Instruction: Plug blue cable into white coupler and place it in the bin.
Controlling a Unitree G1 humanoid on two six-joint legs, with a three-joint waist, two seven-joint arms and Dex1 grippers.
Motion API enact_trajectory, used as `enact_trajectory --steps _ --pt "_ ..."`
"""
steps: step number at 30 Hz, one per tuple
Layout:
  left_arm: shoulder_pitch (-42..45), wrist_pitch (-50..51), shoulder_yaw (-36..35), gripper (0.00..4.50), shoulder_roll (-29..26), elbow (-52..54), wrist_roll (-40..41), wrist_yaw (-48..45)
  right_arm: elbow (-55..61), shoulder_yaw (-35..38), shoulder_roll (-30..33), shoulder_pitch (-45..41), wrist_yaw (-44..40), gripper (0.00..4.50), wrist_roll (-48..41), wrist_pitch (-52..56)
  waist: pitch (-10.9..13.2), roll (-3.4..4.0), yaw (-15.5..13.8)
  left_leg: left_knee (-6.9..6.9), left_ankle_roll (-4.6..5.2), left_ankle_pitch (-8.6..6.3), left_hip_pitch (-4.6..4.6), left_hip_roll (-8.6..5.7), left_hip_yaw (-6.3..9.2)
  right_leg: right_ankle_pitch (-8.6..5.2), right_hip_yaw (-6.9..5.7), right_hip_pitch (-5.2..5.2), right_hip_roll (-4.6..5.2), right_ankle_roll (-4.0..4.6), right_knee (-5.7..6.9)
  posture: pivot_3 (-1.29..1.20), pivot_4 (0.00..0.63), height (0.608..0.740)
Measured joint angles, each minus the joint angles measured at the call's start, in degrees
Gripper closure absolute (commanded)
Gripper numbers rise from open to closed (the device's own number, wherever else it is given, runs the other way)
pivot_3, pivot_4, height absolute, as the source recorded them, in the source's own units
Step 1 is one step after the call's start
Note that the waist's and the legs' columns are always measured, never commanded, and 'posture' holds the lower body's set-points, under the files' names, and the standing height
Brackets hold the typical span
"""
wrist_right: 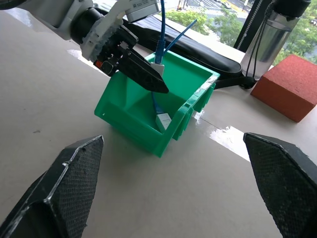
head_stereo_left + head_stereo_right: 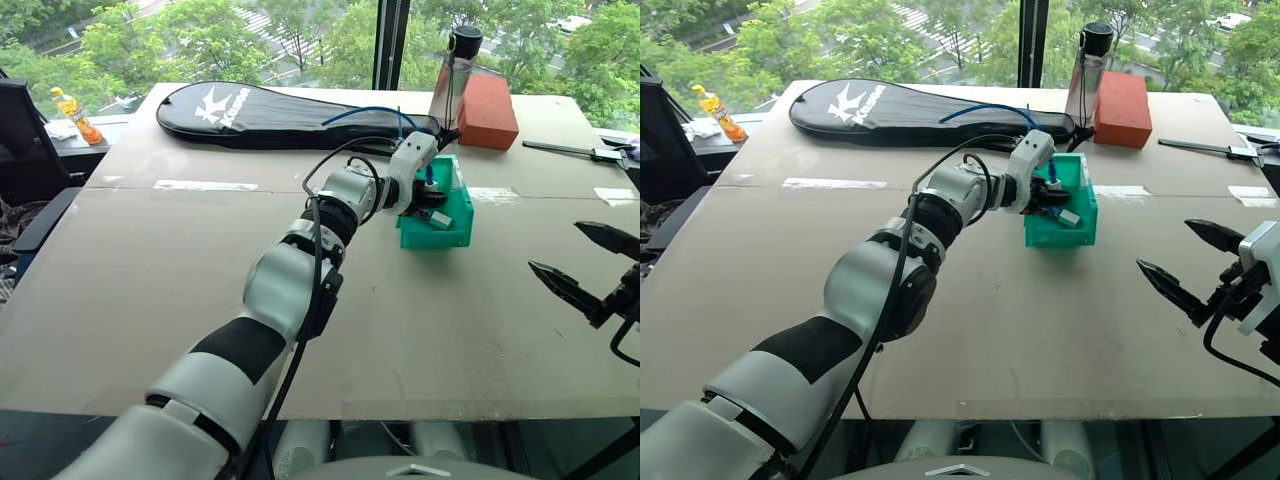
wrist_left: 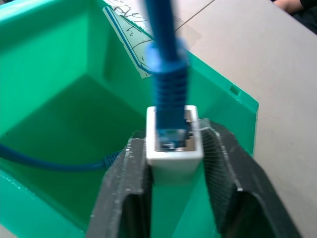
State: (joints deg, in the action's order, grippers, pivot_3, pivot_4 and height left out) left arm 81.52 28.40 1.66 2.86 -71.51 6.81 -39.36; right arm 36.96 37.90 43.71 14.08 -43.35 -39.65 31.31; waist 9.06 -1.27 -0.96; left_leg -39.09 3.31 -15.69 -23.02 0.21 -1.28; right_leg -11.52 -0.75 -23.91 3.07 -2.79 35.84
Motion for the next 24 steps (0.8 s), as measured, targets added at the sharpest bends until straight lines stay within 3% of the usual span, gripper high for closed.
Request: enact_trajectory --steps 2,3,7,11,15,18,24 --pt "0.6 0.5 -1.0 0.24 0.0 0.0 0.0 0.8 -0.7 -1.3 0.0 -0.5 0.0 0.0 0.3 -0.4 0.0 0.0 0.1 0.0 0.0 0.0 0.01 0.0 -0.01 0.0 0.01 0.0 0.0 0.0 0.01 0.0 0.15 0.74" --pt "0.7 0.6 -1.1 0.1 0.0 0.0 0.0 0.8 -0.8 -1.3 0.0 -0.5 0.0 0.0 0.3 -0.4 0.0 0.0 0.1 0.0 0.0 0.0 0.01 0.0 -0.01 0.0 0.01 0.0 0.0 0.0 0.01 0.0 0.15 0.74" --pt "1.4 6.7 -1.1 0.1 -1.8 1.8 0.1 -2.9 -1.0 -2.6 -0.2 -0.9 0.2 0.0 0.7 -0.4 0.0 0.01 0.2 0.0 0.0 0.0 0.05 0.01 0.0 -0.01 0.01 0.0 -0.04 -0.01 0.05 0.0 0.15 0.74" --pt "-0.5 18.5 0.1 0.1 -7.3 14.1 1.6 -9.3 -0.9 -4.4 -0.9 -1.4 1.2 0.0 0.7 -0.4 0.0 0.08 0.6 0.04 -0.01 0.0 0.08 0.07 -0.03 0.0 0.07 -0.04 -0.07 0.01 0.11 0.0 0.15 0.74" --pt "-12.7 27.4 0.6 0.1 -14.7 40.8 5.6 -12.6 -0.3 -6.0 -1.8 -2.1 2.5 0.0 0.9 -0.4 0.0 0.18 0.8 0.12 -0.07 0.03 0.14 0.11 -0.03 0.0 0.13 -0.04 -0.01 0.03 0.12 0.0 0.15 0.74" --pt "-26.0 26.8 -1.5 0.1 -17.1 60.6 9.7 -12.0 0.5 -7.5 -2.5 -2.5 2.8 0.0 0.8 -0.6 0.0 0.22 0.4 0.1 -0.34 0.18 0.09 0.12 0.0 0.02 0.27 -0.04 0.08 0.04 0.09 0.0 0.15 0.74" --pt "-45.4 21.3 -5.2 0.1 -25.6 82.5 15.0 -14.2 0.3 -9.2 -2.9 -2.1 2.2 0.0 0.9 -1.5 0.0 0.28 0.1 0.06 -0.34 0.17 0.22 0.09 -0.04 -0.08 0.31 0.07 0.19 0.25 0.09 0.0 0.15 0.74"
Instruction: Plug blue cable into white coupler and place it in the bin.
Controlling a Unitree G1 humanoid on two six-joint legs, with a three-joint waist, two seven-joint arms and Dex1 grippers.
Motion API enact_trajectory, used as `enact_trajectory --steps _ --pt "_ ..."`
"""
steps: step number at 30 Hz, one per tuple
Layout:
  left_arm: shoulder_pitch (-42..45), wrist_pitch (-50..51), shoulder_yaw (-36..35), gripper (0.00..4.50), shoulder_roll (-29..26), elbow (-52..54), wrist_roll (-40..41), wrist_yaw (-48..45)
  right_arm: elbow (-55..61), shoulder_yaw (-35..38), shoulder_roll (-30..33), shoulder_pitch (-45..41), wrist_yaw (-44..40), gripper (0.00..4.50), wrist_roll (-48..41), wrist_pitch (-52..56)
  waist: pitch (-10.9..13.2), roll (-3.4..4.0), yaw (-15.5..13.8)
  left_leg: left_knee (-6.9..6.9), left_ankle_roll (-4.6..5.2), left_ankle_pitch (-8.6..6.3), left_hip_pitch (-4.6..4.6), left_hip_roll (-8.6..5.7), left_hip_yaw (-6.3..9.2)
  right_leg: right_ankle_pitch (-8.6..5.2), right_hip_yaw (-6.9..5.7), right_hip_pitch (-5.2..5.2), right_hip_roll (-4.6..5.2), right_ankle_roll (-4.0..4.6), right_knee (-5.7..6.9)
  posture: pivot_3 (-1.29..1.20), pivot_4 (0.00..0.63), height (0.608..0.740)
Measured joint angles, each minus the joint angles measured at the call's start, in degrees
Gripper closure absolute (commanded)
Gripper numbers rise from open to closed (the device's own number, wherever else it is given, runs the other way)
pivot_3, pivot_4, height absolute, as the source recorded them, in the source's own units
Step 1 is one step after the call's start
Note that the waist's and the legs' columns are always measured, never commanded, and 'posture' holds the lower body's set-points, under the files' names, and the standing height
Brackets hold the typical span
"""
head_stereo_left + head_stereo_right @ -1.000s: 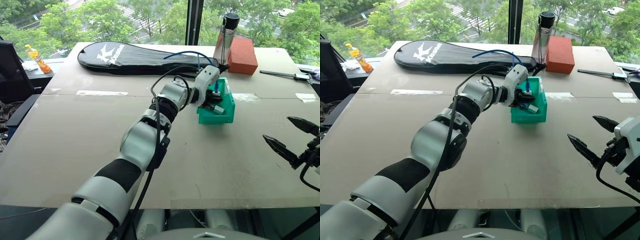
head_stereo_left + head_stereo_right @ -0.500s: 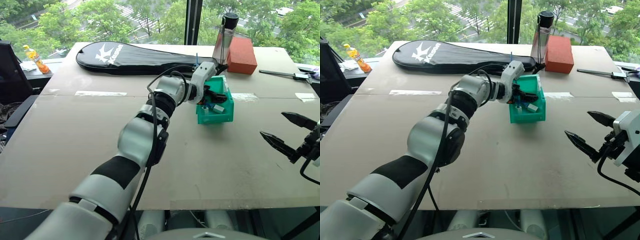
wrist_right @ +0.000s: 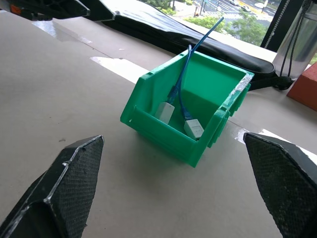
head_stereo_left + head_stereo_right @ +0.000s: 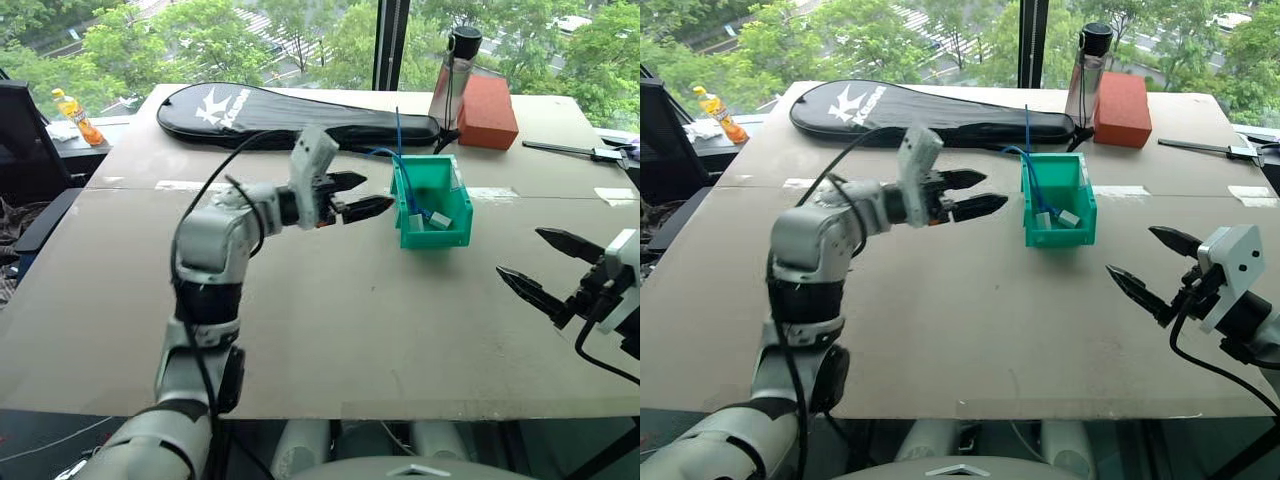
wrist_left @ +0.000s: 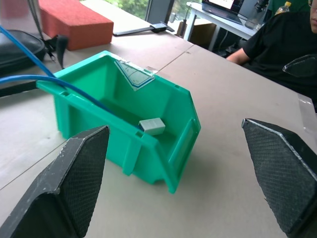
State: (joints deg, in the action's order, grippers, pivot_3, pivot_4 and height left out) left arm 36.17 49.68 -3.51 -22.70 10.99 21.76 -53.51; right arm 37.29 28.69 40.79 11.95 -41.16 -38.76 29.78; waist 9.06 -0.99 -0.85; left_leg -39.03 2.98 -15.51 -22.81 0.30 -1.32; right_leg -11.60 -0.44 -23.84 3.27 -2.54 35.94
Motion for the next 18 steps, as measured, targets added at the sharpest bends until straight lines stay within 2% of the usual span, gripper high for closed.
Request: enact_trajectory --steps 3,10,15,18 --pt "-11.6 -2.3 -2.3 0.1 -4.1 4.3 2.0 -1.6 -0.5 -0.3 0.0 1.8 -1.2 0.0 0.1 -0.1 0.0 0.0 0.0 -0.01 0.22 -0.13 0.01 0.0 0.01 -0.02 -0.09 0.01 0.28 0.05 0.01 0.0 0.15 0.74" --pt "-34.3 -17.3 -7.9 0.1 -11.0 8.7 2.0 -4.1 -2.9 -0.2 1.5 8.1 -6.1 0.0 2.2 -3.0 0.0 0.01 0.0 -0.05 0.26 -0.15 0.03 -0.01 0.02 -0.03 -0.16 0.05 0.38 0.06 -0.01 0.0 0.15 0.74" --pt "-44.4 -23.1 -11.9 0.1 -13.2 8.7 2.0 -4.3 -6.6 1.9 3.0 11.9 -9.8 0.0 5.7 -6.5 0.0 0.01 -0.1 -0.05 0.26 -0.15 0.04 -0.01 0.04 -0.04 -0.2 0.05 0.44 0.03 -0.03 0.0 0.15 0.74" --pt "-46.8 -24.9 -12.3 0.1 -13.3 8.7 2.1 -3.7 -8.4 2.4 3.4 12.8 -11.7 0.0 7.2 -8.4 0.0 0.01 -0.1 -0.05 0.26 -0.15 0.04 0.0 0.05 -0.07 -0.24 0.05 0.45 -0.02 -0.03 0.0 0.15 0.74"
